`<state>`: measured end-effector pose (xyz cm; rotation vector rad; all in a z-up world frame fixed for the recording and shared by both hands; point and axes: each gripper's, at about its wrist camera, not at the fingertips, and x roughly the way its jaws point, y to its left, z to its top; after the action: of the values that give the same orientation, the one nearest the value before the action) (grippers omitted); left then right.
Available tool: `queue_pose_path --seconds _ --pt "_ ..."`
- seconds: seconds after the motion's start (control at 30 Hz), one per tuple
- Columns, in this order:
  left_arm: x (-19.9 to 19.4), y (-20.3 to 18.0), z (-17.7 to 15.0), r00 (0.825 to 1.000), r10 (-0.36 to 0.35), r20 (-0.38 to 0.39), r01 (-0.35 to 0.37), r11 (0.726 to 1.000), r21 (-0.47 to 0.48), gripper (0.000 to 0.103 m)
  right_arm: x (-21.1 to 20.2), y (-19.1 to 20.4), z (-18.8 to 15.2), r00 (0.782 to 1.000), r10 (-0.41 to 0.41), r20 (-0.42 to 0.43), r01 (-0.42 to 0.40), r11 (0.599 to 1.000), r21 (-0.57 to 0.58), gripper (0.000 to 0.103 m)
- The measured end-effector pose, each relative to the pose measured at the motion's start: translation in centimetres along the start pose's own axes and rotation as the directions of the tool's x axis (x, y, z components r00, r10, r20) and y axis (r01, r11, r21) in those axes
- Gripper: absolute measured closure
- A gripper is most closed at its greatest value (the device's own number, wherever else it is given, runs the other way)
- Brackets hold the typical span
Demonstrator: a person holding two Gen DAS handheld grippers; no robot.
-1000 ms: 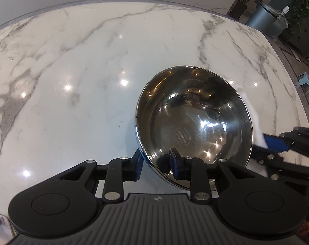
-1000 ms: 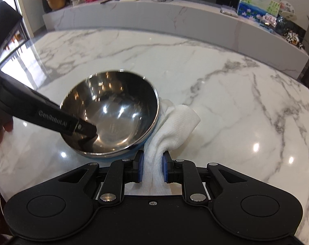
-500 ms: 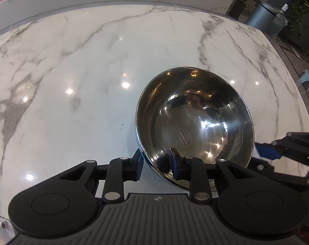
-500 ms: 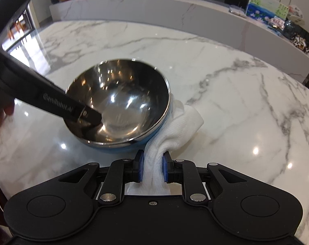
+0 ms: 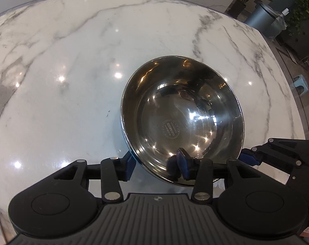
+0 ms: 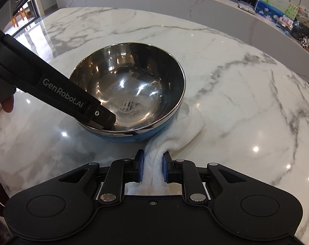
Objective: Clean bowl
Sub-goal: 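Turn the bowl with the left gripper while the right gripper rubs its outer wall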
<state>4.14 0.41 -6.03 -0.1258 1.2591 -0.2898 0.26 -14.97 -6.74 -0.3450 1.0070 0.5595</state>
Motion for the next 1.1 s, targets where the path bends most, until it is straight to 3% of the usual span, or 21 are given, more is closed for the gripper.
queue_pose_path --seconds 0.23,0.53,0.63,0.83,1.1 --pt "-0.6 0.7 0.5 0.999 0.024 0.022 -0.025 0.999 0.02 0.08 -1.3 -0.8 0.1 1.0 -0.002 0.03 0.001 1.0 0.016 0.087" --pt "-0.7 0.4 0.6 0.998 0.055 0.043 -0.056 0.998 0.024 0.081 -3.2 -1.6 0.2 0.996 -0.003 0.093 0.0 1.0 0.031 0.087" --pt "-0.6 0.4 0.5 0.998 0.051 0.04 -0.052 0.999 0.009 0.08 -2.8 -1.0 0.1 0.997 0.0 0.08 0.0 1.0 0.007 0.087" --pt "0.2 0.2 0.3 1.0 0.018 0.005 -0.018 0.999 -0.033 0.061 -1.9 -0.2 0.1 0.999 0.01 0.049 -0.009 1.0 -0.021 0.087" --pt "0.2 -0.1 0.3 0.999 0.031 0.008 -0.031 0.999 -0.02 0.059 -0.8 1.7 -0.4 0.998 0.058 -0.006 -0.058 0.995 -0.086 0.087"
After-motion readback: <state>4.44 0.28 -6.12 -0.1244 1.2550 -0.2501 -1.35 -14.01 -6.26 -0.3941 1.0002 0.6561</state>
